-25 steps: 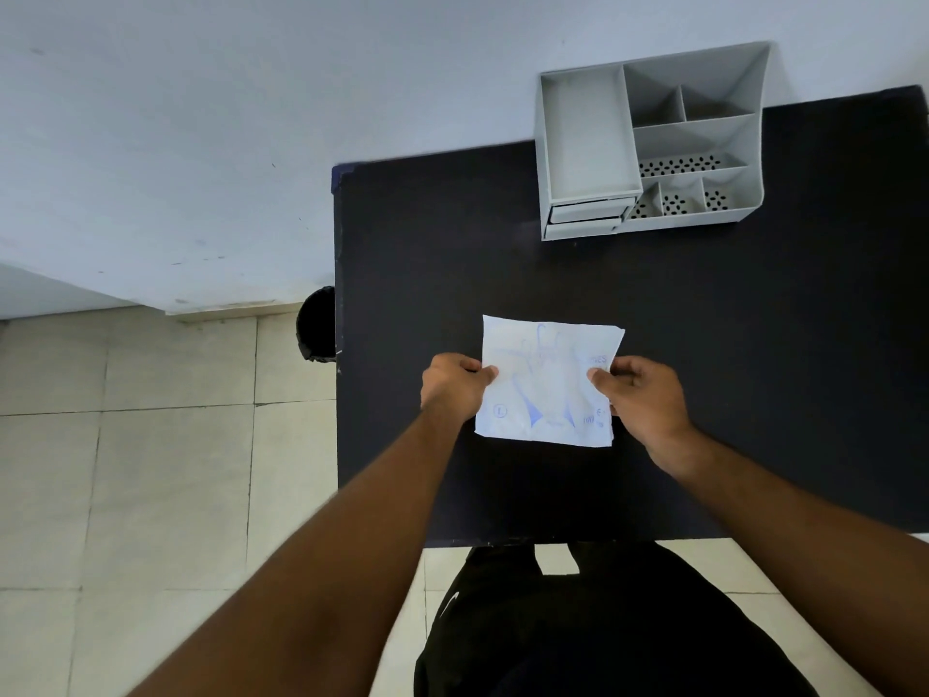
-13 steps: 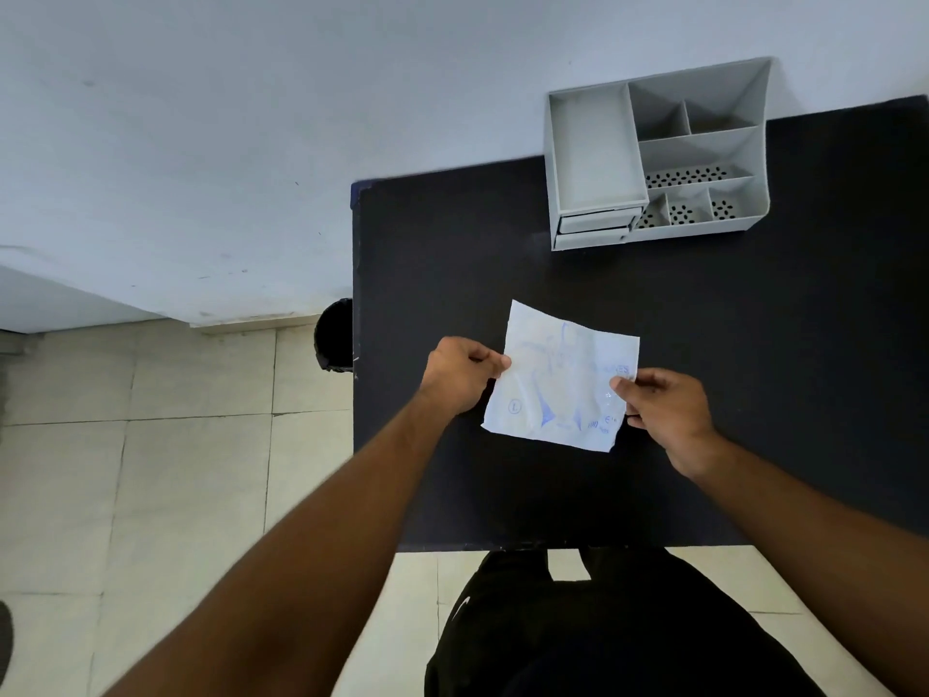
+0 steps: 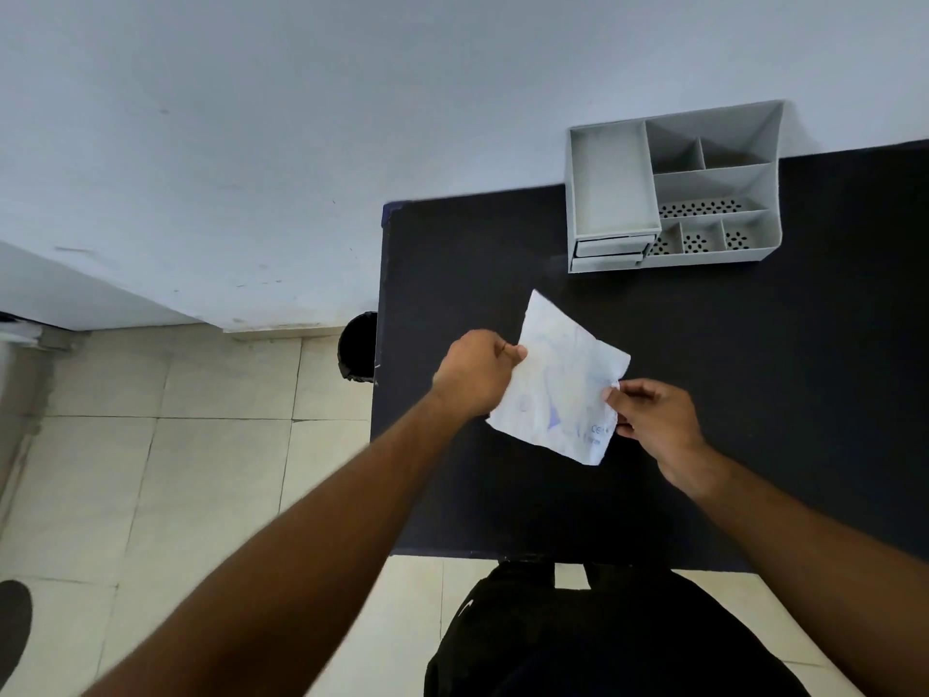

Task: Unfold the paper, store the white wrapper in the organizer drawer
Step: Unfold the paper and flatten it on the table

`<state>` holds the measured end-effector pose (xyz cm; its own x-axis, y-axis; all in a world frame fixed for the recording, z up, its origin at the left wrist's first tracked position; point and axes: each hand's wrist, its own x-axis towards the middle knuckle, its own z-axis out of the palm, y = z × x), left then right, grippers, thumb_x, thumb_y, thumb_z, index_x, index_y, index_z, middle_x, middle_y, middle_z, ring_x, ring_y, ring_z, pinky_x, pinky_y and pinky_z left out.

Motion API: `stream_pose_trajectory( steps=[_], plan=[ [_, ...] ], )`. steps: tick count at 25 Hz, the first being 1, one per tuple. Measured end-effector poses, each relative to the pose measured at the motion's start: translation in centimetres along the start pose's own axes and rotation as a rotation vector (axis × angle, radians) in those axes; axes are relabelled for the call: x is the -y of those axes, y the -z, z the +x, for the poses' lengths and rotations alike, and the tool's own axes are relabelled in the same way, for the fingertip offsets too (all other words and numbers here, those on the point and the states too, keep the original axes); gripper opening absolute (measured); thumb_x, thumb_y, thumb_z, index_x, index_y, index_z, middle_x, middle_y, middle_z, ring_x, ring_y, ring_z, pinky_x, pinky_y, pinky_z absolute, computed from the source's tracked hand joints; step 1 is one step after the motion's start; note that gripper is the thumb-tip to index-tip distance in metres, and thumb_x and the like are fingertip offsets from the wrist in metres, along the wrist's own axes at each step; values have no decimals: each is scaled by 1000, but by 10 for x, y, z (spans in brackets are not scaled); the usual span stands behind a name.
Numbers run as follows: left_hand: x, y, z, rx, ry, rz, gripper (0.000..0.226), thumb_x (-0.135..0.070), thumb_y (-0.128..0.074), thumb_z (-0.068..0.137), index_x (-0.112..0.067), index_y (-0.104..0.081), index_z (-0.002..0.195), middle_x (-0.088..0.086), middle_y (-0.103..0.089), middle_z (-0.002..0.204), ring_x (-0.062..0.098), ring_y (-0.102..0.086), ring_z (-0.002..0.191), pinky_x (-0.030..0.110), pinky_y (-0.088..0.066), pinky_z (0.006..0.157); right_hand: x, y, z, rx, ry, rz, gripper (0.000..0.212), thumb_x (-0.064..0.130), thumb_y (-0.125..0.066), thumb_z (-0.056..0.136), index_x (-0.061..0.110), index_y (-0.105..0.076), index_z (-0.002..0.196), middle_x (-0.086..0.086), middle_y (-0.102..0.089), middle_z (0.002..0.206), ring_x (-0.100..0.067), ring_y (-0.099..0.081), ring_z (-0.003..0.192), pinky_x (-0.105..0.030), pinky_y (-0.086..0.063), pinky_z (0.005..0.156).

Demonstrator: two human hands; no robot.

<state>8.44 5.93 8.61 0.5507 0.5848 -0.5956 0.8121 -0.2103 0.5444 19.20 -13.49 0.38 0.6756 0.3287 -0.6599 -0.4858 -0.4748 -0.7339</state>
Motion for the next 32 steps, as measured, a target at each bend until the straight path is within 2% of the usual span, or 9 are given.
stream_pose_trajectory(
  steps=[2, 5, 8, 11, 16, 19, 23, 26, 32],
  plan=[
    [-2, 7, 2, 29, -29, 108, 30, -35, -59, 100, -10, -67, 85, 8, -72, 89, 23, -72, 85, 40, -61, 78, 3, 2, 2, 5, -8, -36, 8, 18, -75, 89, 11, -71, 91, -7, -73, 85, -17, -67, 74, -34, -58, 72],
    [-11, 16, -4, 123, -155, 31, 24, -30, -62, 99, -10, -70, 90, 1, -72, 91, 14, -69, 85, 33, -57, 79, 7, 4, 3, 70, -15, -62, 12, 21, -74, 90, 9, -71, 94, -5, -74, 86, -19, -69, 77, -38, -58, 77],
    [-2, 20, -6, 64, -59, -32, 27, -31, -63, 98, -7, -72, 90, 9, -75, 93, 15, -70, 79, 35, -58, 75, 7, 5, 1, 73, -32, -70, 15, 21, -72, 92, 7, -71, 95, -5, -74, 86, -17, -69, 76, -39, -58, 79],
    [7, 15, -11, 146, -78, -97, 23, -31, -64, 98, -12, -74, 90, 1, -76, 89, 12, -72, 81, 29, -59, 73, 7, 7, -1, 86, -31, -86, 14, 21, -70, 93, 7, -71, 95, -4, -73, 82, -12, -67, 70, -32, -58, 71],
    [13, 7, -7, 64, -4, -71, 24, -27, -59, 101, -10, -70, 88, 1, -73, 90, 12, -71, 82, 25, -56, 62, 9, 9, -3, 75, -22, -109, 14, 22, -69, 94, 8, -72, 96, -6, -74, 86, -15, -68, 74, -37, -58, 77],
    [24, 3, 2, -8, 74, -114, 24, -24, -61, 100, -7, -72, 87, 5, -74, 92, 17, -73, 83, 36, -63, 73, 9, 7, -4, 87, -20, -125, 13, 23, -69, 93, 10, -72, 95, -5, -77, 89, -15, -71, 77, -36, -58, 77],
    [35, -5, 12, -142, 171, -131, 8, -17, -71, 92, -16, -69, 84, 3, -74, 96, 15, -71, 84, 31, -60, 72, 12, 5, -6, 76, -15, -120, 12, 23, -69, 94, 11, -72, 95, -4, -77, 87, -13, -70, 74, -35, -58, 75],
    [30, -8, 10, -235, 164, -84, 17, -18, -81, 84, -21, -67, 93, -2, -71, 96, 16, -71, 85, 35, -62, 77, 13, 2, -6, 66, -12, -129, 11, 23, -69, 93, 12, -72, 95, -3, -77, 87, -13, -69, 73, -33, -57, 72],
    [43, -7, 9, -139, 303, -247, 34, -14, -81, 83, -13, -70, 115, 6, -73, 112, 18, -70, 94, 29, -58, 79, 12, 3, -7, 58, -14, -137, 11, 23, -69, 93, 13, -72, 96, -3, -77, 90, -15, -70, 77, -30, -56, 69]
  ],
)
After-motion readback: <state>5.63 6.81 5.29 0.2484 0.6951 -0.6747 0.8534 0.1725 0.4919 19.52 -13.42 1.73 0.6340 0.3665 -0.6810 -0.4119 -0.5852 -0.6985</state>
